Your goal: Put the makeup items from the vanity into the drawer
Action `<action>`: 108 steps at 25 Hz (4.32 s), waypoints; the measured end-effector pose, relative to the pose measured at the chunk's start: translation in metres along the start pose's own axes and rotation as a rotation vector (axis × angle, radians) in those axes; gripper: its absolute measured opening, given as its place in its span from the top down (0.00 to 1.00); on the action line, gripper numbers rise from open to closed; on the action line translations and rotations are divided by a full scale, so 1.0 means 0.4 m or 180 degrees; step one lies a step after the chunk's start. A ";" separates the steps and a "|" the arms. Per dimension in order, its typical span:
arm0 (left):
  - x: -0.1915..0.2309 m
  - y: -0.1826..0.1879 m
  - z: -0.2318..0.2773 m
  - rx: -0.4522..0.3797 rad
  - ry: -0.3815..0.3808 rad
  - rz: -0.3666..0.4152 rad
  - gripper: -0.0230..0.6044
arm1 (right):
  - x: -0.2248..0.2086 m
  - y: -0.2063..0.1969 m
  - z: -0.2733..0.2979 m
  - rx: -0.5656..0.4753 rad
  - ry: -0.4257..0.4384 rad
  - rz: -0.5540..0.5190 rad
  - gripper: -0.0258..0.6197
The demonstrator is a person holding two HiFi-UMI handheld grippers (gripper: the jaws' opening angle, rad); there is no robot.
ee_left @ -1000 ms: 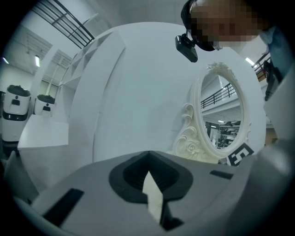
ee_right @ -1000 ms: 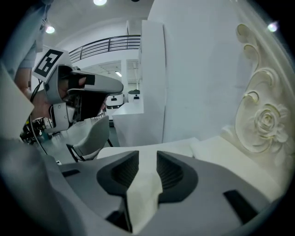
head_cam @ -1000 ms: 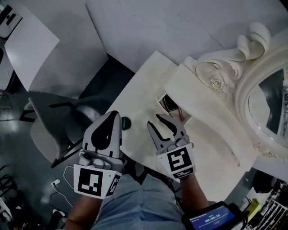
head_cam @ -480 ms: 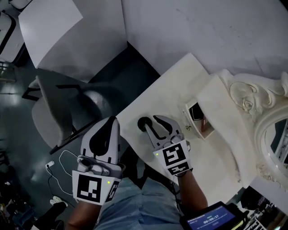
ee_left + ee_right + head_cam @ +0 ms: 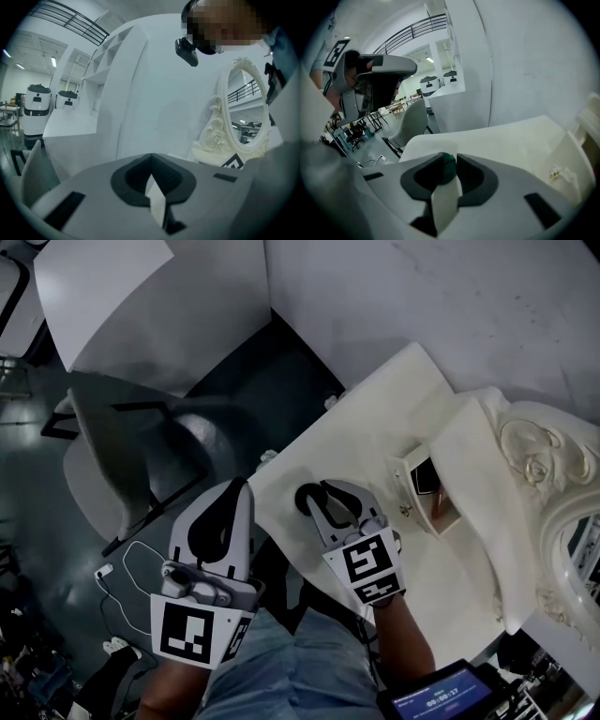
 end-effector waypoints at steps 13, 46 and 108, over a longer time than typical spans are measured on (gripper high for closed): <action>-0.071 0.037 0.025 -0.0070 -0.0300 0.0133 0.97 | -0.030 0.031 -0.124 -0.0422 -0.0343 0.0209 0.94; -0.314 0.055 0.242 0.0237 -0.1575 0.0437 0.97 | -0.200 -0.147 -0.387 -0.0340 -0.2215 0.0697 0.82; -0.754 0.225 -0.010 -0.0965 -0.2165 0.1025 0.97 | -0.008 -0.115 -1.009 -0.2568 -0.2951 0.0603 0.96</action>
Point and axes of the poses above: the fingertips, and each gripper's own axes: z forward along the fingers, x to its left, y out of its top, the point moved 9 cm from there along -z, backward along the fingers, and after that the axes turned 6 degrees about -y, right-handed, at the moved point
